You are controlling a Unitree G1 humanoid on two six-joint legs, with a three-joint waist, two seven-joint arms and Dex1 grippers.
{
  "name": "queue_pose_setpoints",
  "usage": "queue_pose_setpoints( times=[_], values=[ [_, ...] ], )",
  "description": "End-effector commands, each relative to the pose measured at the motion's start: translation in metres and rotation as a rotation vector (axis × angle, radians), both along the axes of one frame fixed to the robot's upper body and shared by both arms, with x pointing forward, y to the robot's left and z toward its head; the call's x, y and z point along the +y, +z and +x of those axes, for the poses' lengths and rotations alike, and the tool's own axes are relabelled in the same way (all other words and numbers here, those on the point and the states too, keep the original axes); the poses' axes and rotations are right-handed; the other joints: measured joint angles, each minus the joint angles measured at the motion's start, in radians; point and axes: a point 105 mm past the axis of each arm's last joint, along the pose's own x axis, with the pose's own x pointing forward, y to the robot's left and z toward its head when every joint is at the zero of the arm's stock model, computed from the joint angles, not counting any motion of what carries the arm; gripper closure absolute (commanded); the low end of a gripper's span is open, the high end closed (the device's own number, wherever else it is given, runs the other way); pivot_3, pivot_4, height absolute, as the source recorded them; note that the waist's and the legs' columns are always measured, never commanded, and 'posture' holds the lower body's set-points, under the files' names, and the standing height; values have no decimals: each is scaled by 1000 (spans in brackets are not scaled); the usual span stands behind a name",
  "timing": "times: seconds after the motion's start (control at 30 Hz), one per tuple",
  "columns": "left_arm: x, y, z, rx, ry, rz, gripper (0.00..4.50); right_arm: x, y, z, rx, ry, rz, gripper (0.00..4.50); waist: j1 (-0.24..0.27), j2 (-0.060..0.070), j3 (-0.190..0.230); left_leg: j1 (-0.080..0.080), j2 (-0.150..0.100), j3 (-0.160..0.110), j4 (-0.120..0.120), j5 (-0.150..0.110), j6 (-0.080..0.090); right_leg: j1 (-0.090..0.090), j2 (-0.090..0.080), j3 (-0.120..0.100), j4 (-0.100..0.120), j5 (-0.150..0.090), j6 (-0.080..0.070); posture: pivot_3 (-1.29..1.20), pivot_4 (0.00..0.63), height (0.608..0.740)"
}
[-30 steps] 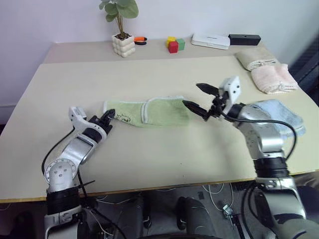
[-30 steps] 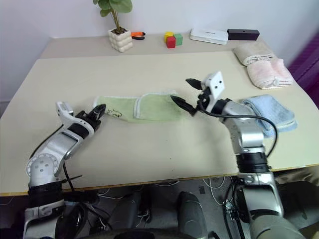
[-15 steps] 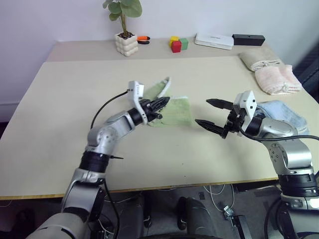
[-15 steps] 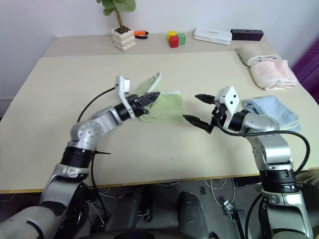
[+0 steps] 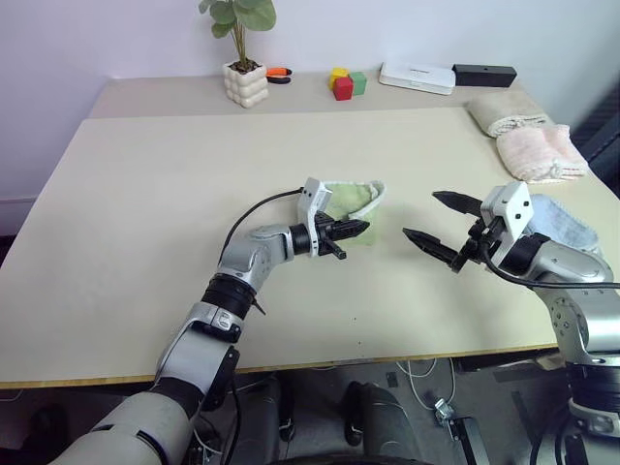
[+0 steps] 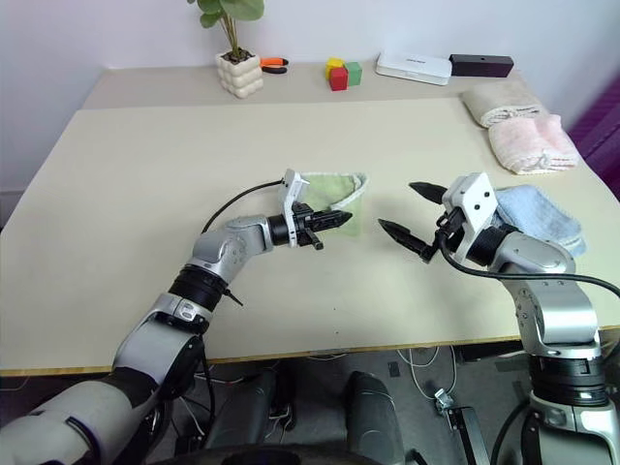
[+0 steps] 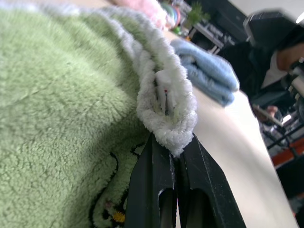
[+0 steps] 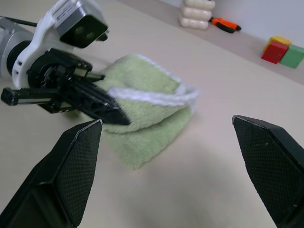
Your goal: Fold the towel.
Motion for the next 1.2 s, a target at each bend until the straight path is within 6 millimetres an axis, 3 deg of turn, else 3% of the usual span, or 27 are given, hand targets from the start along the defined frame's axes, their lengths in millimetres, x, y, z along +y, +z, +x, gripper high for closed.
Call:
queue_pose_setpoints(
  times=[0.03,0.23,0.37,0.53,0.63,0.73,0.8,0.87,1.07,1.2],
  values=[
    [-1,12,4,-19,10,-24,3103,4,16,-1,-72,7,-13,0,1,0,0,0,0,0,0,0,0,0,0,0,0,0,0,0,150,740],
    [-2,26,-8,-51,-47,-93,53,9,21,7,-86,20,-2,0,0,0,0,0,0,0,1,0,0,0,0,0,1,0,0,0,150,740],
    [0,41,-21,-125,-106,-134,16,10,29,16,-117,8,25,0,0,0,0,0,0,0,1,0,0,0,0,0,1,0,1,0,150,740],
    [15,70,-31,-193,-118,-227,16,-5,54,47,-239,-152,99,0,-4,1,0,0,0,0,2,1,0,0,0,0,2,2,3,0,150,740],
    [29,84,-12,-172,29,-300,16,-7,64,57,-254,-217,207,0,-1,1,0,0,0,-1,2,3,-4,1,0,0,3,2,3,0,150,740],
    [49,94,13,-176,229,-352,16,5,63,61,-230,-207,270,0,0,1,0,0,0,-1,2,3,-4,1,1,0,4,2,3,0,150,740],
    [74,96,35,-187,437,-388,513,22,60,63,-220,-206,341,540,-2,1,0,1,0,-1,2,3,-4,2,1,0,4,2,3,0,150,740],
    [85,89,45,-168,553,-387,1257,42,60,65,-204,-205,427,1286,-5,1,0,1,0,-1,2,3,-4,3,1,-1,4,2,3,0,150,740],
    [62,76,45,-148,557,-356,4324,94,61,70,-171,-197,531,4434,-2,1,0,0,-1,-1,2,4,-5,3,2,-1,4,2,4,0,150,740],
    [48,68,48,-140,574,-321,4426,112,51,82,-130,-252,538,4480,-1,1,0,1,-1,-1,2,4,-5,3,2,-1,4,2,4,0,150,740]
  ],
)
